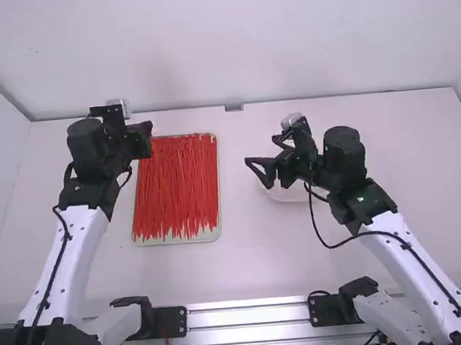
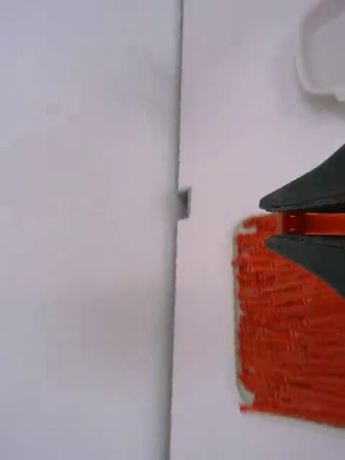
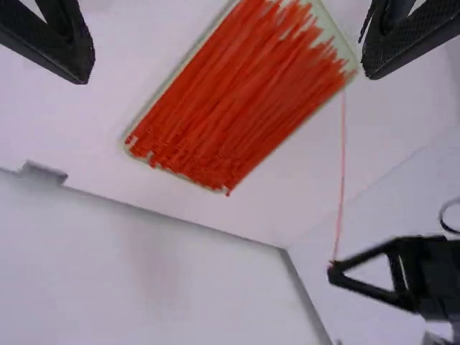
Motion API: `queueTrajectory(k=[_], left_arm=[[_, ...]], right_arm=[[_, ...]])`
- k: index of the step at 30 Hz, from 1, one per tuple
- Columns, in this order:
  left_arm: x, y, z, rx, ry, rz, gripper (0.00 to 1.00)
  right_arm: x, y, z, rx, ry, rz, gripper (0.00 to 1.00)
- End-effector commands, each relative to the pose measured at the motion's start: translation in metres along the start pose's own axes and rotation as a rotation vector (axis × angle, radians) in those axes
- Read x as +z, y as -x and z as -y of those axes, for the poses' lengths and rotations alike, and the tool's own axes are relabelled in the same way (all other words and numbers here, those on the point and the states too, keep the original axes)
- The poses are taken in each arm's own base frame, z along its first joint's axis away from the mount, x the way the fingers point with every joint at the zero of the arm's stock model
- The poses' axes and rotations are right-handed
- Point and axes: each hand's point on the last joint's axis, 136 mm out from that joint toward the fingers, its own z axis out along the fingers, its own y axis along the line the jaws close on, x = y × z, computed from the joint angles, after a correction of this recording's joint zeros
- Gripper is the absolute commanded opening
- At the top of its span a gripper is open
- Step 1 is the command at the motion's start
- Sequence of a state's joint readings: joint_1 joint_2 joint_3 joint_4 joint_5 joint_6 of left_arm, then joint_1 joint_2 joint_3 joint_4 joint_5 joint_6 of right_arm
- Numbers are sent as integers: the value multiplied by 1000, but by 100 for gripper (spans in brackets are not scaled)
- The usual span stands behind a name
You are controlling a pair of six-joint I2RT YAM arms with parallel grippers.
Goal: Fasten the cable tie
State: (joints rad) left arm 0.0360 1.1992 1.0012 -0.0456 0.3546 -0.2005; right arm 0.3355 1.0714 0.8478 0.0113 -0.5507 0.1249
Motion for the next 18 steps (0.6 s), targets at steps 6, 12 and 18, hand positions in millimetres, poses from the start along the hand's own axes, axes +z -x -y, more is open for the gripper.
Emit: queueTrajectory(k=[6, 12, 18], left_arm=[[1, 1, 69, 31, -234, 39, 2], [3, 4, 99, 69, -275, 74, 2], [1, 8, 125, 78, -336, 105, 2]], right_arm=[[28, 19, -26, 52, 169, 54, 99], [45, 20, -36, 62, 221, 74, 99], [55, 22, -48, 36, 251, 93, 99]])
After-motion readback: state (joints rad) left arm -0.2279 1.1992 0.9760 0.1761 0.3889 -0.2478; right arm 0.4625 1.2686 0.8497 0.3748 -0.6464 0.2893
